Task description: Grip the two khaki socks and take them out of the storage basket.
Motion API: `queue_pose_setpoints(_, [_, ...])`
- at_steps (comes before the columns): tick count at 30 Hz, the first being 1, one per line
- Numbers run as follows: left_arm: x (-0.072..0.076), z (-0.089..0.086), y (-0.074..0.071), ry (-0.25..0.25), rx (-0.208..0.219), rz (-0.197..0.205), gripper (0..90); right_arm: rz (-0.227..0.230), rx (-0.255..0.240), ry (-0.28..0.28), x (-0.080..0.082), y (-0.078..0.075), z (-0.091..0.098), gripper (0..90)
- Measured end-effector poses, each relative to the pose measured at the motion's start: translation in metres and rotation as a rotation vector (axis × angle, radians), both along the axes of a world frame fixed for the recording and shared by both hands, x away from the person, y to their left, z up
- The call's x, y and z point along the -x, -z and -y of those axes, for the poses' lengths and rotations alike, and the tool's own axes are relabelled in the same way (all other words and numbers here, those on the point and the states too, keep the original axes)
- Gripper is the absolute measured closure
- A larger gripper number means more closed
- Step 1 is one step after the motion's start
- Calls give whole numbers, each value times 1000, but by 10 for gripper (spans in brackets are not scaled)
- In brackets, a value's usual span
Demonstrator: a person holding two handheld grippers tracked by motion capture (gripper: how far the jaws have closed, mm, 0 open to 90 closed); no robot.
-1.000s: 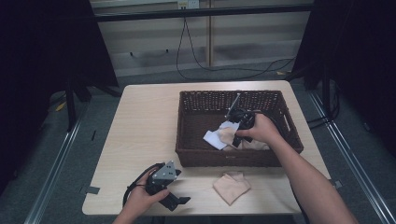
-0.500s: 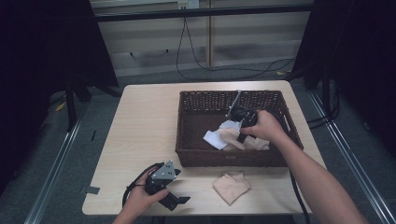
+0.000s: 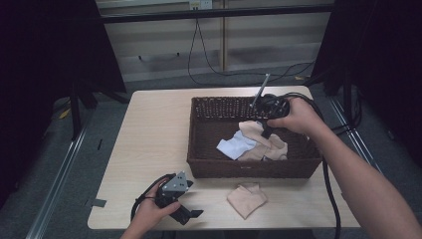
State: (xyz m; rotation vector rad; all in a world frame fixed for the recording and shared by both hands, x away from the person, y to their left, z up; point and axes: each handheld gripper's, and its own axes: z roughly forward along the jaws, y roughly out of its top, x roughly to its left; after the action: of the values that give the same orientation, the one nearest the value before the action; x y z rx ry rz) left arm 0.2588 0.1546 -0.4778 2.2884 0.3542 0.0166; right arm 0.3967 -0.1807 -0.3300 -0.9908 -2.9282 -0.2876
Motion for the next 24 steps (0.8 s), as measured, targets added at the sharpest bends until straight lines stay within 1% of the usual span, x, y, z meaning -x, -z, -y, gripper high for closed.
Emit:
queue_pose_setpoints(2, [0,0,0,1,-3,1,26,9,-6,-4,2,-10,2,862])
queue_pose_setpoints(4, [0,0,0,-1,-1,0,26,13,-12,-5,4,-16,3,861])
queue_pose_setpoints(5, [0,0,0,4,-9,-1,26,20,-11,-7,5,-20,4,861])
queue_pose_setpoints(7, [0,0,0,0,-9,-3,26,26,-20,-12,8,-28,6,861])
queue_pose_setpoints(9, [0,0,0,2,-9,-4,26,28,-18,-24,10,-33,6,861])
queue_pose_setpoints(11, [0,0,0,2,-9,-4,25,32,-29,-33,13,-39,7,860])
queue_pose_setpoints(15, [-1,0,0,4,-10,-4,25,34,-42,-52,19,-47,7,859])
queue_pose_setpoints(17, [-1,0,0,3,-10,-3,26,37,-43,-71,23,-50,6,859])
queue_pose_setpoints(18, [-1,0,0,2,-16,-2,26,39,-45,-73,25,-51,6,858])
queue_pose_setpoints(19, [-1,1,0,4,-10,-4,26,38,-49,-82,28,-53,6,858])
queue_pose_setpoints(24, [-1,1,0,4,-17,-3,26,39,-64,-111,40,-58,3,858])
